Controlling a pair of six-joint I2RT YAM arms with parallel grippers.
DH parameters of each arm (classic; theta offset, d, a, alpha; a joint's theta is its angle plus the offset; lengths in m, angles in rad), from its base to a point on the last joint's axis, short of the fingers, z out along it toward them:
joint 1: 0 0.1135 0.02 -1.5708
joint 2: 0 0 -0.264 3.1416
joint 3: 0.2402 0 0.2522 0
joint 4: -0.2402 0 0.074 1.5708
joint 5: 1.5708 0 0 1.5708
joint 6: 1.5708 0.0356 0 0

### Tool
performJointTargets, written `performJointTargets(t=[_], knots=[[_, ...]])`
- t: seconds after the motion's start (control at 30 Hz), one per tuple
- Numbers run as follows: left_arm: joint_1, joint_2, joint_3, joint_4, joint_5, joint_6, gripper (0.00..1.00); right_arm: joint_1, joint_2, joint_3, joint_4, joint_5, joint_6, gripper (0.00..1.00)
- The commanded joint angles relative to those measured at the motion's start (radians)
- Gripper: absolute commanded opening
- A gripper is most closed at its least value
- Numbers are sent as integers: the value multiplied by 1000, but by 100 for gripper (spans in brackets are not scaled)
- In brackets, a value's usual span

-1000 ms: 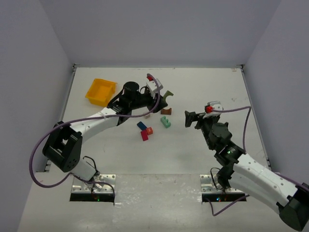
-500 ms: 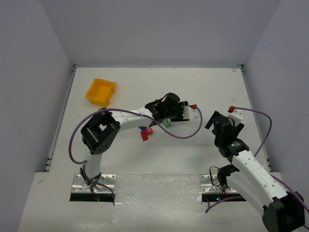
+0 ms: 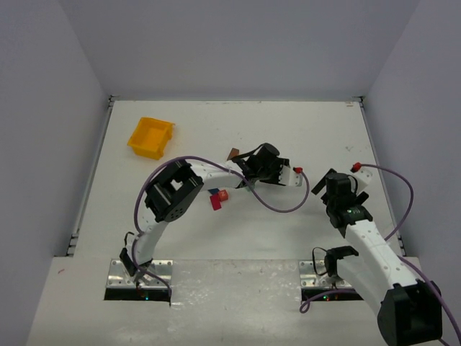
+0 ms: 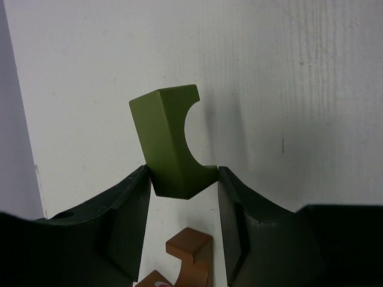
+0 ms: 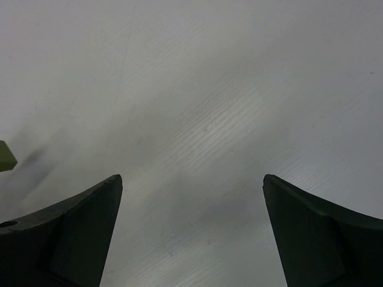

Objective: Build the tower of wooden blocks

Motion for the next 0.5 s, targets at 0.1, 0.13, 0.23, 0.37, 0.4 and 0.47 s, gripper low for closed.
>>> performJointTargets(t=[0.1,0.13,0.23,0.37,0.4,0.47], knots=[[-10,26,60,-50,133,183,0,-6,-86,-44,61,-17,-14,99],[-8,27,60,-50,133,192,0,-6,-91,-47,61,-17,-14,99],[-10,45,68,-69,154,207,0,-6,-109,-54,60,-19,-15,99],[-19,69,74,-80,121,244,0,-6,-107,-51,61,-25,-17,99],[-22,70,74,-82,104,252,0,-6,-103,-50,60,-25,-20,99],[-27,79,71,-97,80,271,0,-6,-99,-51,60,-25,-18,99]])
